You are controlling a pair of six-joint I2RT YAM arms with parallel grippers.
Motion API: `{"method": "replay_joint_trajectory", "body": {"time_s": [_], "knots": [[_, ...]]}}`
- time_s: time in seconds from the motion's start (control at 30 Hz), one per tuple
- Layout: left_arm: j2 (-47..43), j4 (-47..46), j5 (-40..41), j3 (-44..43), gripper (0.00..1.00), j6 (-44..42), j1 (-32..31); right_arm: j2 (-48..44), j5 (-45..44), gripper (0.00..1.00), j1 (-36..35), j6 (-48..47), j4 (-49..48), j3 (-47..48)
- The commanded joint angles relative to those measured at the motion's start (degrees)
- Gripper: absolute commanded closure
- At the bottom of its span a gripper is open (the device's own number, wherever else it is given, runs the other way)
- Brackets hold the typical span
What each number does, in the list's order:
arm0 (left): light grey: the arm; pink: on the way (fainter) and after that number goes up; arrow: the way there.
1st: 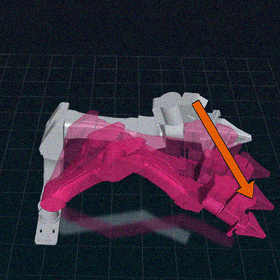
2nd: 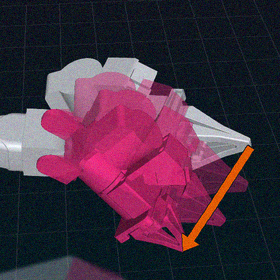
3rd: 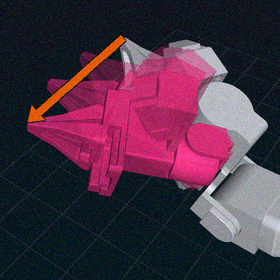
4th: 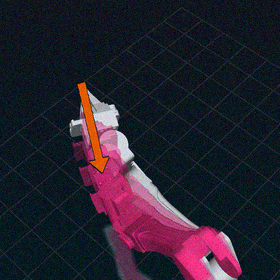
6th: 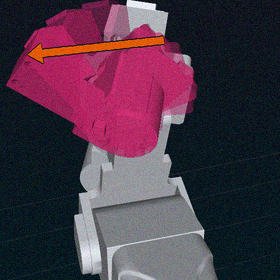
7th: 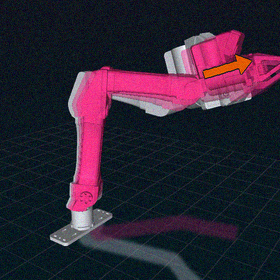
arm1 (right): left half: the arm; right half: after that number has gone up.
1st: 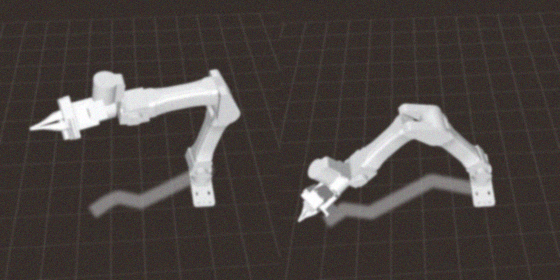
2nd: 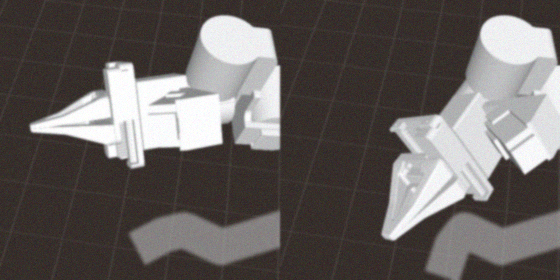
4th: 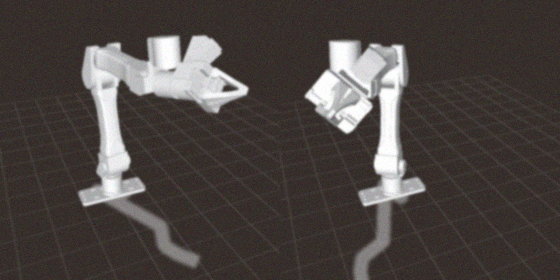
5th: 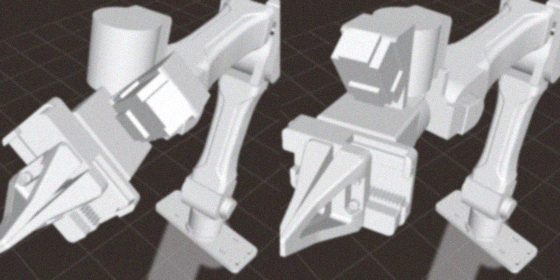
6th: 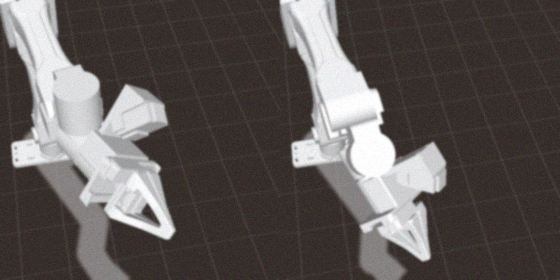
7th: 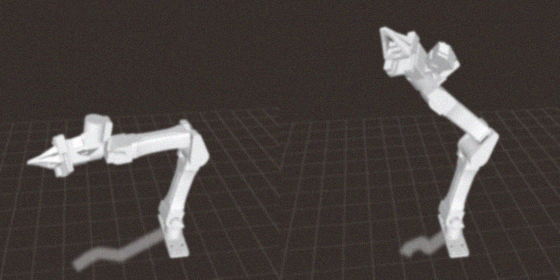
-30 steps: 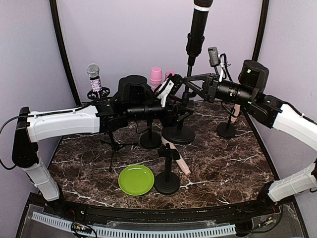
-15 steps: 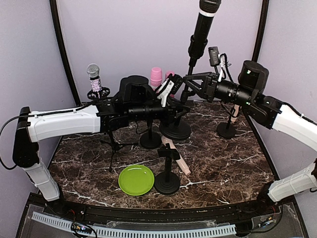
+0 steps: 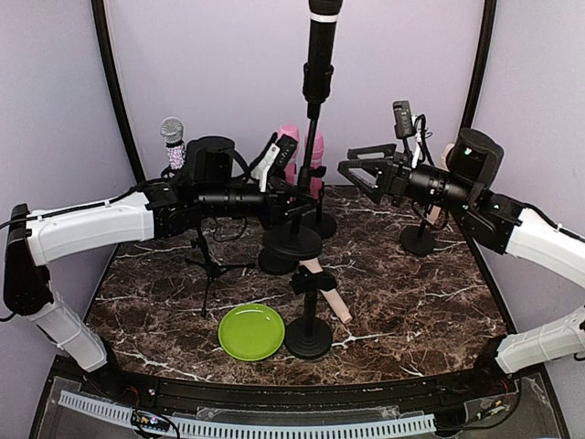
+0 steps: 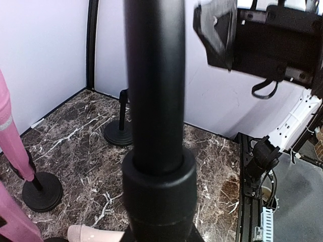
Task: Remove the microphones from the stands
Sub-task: Pass from the right arm to the left, then unscrew the knob on the stand of the microphone stand.
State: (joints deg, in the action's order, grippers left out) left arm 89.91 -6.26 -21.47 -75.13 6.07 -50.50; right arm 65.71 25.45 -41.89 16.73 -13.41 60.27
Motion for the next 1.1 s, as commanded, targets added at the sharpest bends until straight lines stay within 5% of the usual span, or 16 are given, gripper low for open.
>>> {"method": "replay_joint_trajectory", "body": {"time_s": [0.0,0.47,0.63,0.83,1.07], "knots": [[-7.4,-4.0,-8.0,-0.1,1.0,2.8,2.3,0.9,9.5,0.23,-0.1,-0.1,-5.6,-1.6],[-16.0,-4.9,-28.3,10.2,1.0,1.4,8.1,11.3,10.9,0.32,-6.4,-0.8,-11.2,2.6],[-18.7,-14.3,-30.1,18.7,1.0,4.6,10.3,14.1,8.6,0.35,-9.1,-0.4,-14.0,2.8],[-19.2,-12.6,-30.6,19.7,1.0,3.3,11.3,16.5,0.8,0.48,-12.0,-3.4,-12.0,3.8],[-19.7,-11.9,-30.5,19.7,1.0,2.4,11.4,19.6,2.0,0.56,-13.6,-4.3,-10.7,6.7]]}}
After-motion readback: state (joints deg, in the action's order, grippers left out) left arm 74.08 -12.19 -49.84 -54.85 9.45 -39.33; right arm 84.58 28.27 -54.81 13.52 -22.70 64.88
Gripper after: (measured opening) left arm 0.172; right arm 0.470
